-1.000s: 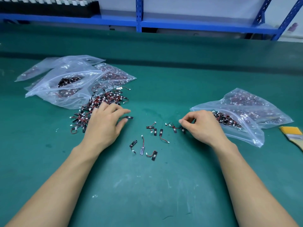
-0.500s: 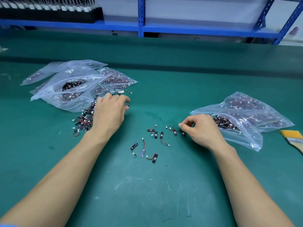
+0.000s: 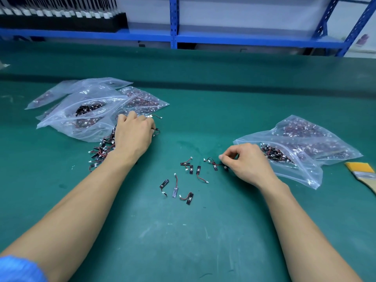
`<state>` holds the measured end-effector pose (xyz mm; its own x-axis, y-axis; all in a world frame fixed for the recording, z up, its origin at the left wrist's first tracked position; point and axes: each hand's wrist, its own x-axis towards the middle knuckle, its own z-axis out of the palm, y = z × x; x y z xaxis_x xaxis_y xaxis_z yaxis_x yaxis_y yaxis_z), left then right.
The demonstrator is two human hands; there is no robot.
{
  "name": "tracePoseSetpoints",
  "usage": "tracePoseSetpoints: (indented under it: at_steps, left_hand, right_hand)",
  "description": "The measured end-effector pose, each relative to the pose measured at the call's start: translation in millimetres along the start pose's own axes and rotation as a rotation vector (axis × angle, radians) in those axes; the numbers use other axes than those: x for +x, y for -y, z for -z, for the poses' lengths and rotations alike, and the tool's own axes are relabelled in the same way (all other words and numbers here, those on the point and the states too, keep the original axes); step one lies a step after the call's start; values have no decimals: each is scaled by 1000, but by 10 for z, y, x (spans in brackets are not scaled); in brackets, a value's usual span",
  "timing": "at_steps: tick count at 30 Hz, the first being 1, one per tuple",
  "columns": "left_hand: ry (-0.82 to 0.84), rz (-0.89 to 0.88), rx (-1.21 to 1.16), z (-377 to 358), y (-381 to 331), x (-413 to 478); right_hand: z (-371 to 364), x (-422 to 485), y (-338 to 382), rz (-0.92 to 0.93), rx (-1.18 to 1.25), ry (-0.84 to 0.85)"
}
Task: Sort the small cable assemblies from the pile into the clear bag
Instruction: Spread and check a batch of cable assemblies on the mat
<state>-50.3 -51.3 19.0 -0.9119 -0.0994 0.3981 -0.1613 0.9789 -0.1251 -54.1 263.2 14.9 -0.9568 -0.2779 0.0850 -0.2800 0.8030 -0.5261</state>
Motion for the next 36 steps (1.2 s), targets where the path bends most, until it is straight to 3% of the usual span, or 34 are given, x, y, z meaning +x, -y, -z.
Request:
tracePoseSetpoints:
  at_steps: [7, 16, 24, 30, 36]
  left_hand:
    - [124, -133, 120, 9, -28, 47]
    - [-35, -129, 17, 53, -45, 6]
    - [-220, -126, -282, 446, -162, -42]
    - [-99, -458, -473, 827, -408, -410]
    - [105, -721, -455, 950, -656, -817]
  right_hand:
    - [4, -6, 6, -1, 1, 1]
    - [4, -7, 18, -19, -1, 10]
    - [2, -6, 13, -18, 16, 1]
    - [3, -7, -12, -11, 32, 0]
    - [9, -1, -10, -7, 25, 3]
